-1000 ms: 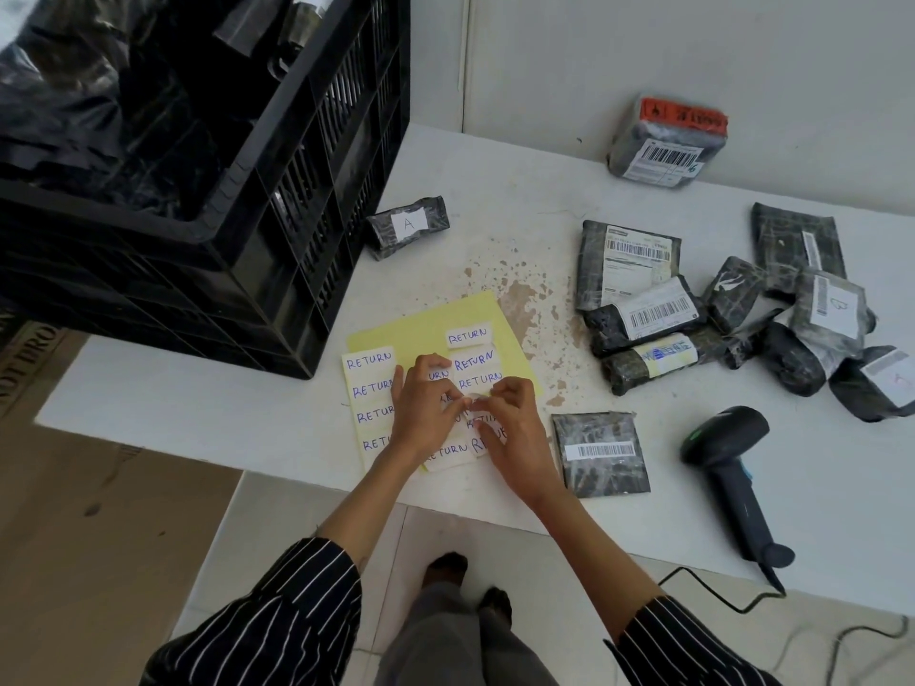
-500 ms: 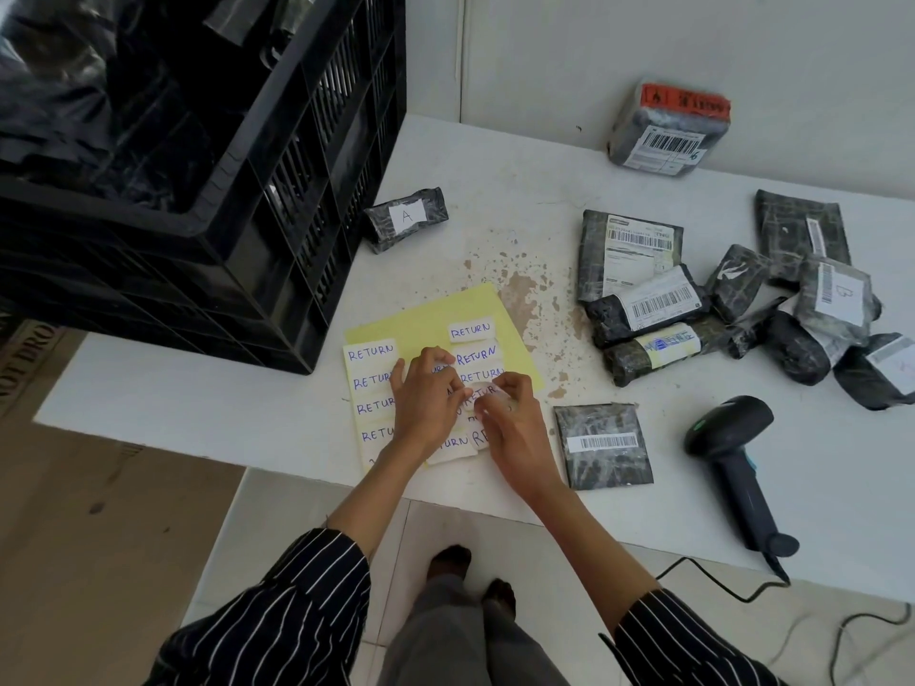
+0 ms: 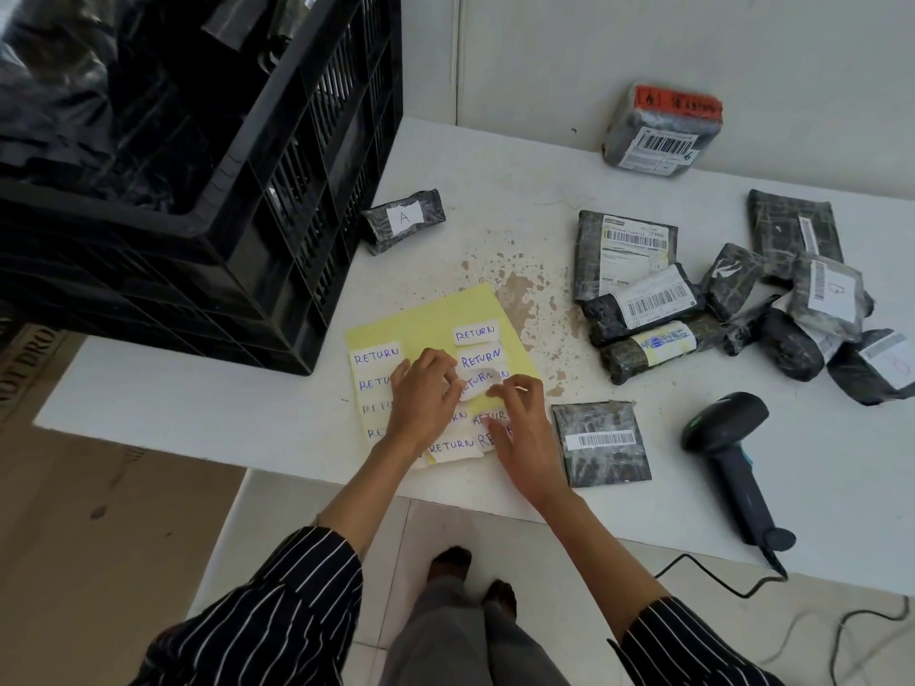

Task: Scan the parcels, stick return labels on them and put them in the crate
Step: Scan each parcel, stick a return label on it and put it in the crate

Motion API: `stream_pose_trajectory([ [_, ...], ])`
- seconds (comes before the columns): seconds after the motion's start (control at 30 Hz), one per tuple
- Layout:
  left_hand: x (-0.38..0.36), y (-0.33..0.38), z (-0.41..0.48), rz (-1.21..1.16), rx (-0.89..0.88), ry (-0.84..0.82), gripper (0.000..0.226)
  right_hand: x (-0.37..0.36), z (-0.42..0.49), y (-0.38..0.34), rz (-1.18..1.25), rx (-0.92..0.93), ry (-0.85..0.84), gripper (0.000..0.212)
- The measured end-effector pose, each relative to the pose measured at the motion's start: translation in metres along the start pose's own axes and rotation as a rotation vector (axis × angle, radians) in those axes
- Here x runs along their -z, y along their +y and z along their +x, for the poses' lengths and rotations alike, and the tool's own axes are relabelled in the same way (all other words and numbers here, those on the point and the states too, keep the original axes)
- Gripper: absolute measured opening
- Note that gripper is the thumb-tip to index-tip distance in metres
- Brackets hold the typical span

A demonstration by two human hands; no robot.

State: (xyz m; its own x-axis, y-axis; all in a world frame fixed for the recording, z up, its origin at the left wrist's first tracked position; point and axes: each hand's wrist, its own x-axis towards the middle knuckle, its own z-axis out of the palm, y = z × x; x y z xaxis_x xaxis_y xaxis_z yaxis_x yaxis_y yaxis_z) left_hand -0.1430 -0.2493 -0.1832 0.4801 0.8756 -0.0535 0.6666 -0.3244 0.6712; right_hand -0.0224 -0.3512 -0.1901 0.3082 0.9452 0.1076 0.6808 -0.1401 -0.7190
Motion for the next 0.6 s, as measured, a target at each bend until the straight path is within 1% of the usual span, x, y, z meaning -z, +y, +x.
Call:
stream_pose_trajectory([
  [0.07,0.0,0.002,-0.001,-0.056,0.013,0.005,0.016,0.004,0.002,-0.001,0.056,-0.039,-0.009,0.037],
  [0.2,0.003,0.003,-0.002,-0.135,0.024,-0.035,0.015,0.013,0.017,-0.005,0.157,-0.167,-0.034,0.05],
  [0.27,0.006,0.005,-0.002,-0.111,0.015,-0.075,0.015,0.015,0.027,-0.008,0.161,-0.226,-0.032,0.043],
  [0.33,0.011,0.007,-0.001,-0.091,-0.003,-0.112,0.021,0.014,0.035,-0.007,0.12,-0.273,-0.025,0.023],
  [0.37,0.014,0.007,-0.001,-0.076,-0.015,-0.134,0.028,0.013,0.038,-0.007,0.092,-0.295,-0.031,0.017],
  [0.43,0.019,0.007,-0.001,-0.002,-0.056,-0.201,0.049,0.014,0.04,-0.007,0.078,-0.329,-0.044,0.014],
  [0.5,0.021,0.007,-0.001,0.106,-0.12,-0.274,0.069,0.018,0.041,-0.009,0.113,-0.346,-0.055,0.014],
  [0.6,0.024,0.009,0.001,0.24,-0.176,-0.323,0.093,0.025,0.044,-0.014,0.217,-0.393,-0.084,0.015],
])
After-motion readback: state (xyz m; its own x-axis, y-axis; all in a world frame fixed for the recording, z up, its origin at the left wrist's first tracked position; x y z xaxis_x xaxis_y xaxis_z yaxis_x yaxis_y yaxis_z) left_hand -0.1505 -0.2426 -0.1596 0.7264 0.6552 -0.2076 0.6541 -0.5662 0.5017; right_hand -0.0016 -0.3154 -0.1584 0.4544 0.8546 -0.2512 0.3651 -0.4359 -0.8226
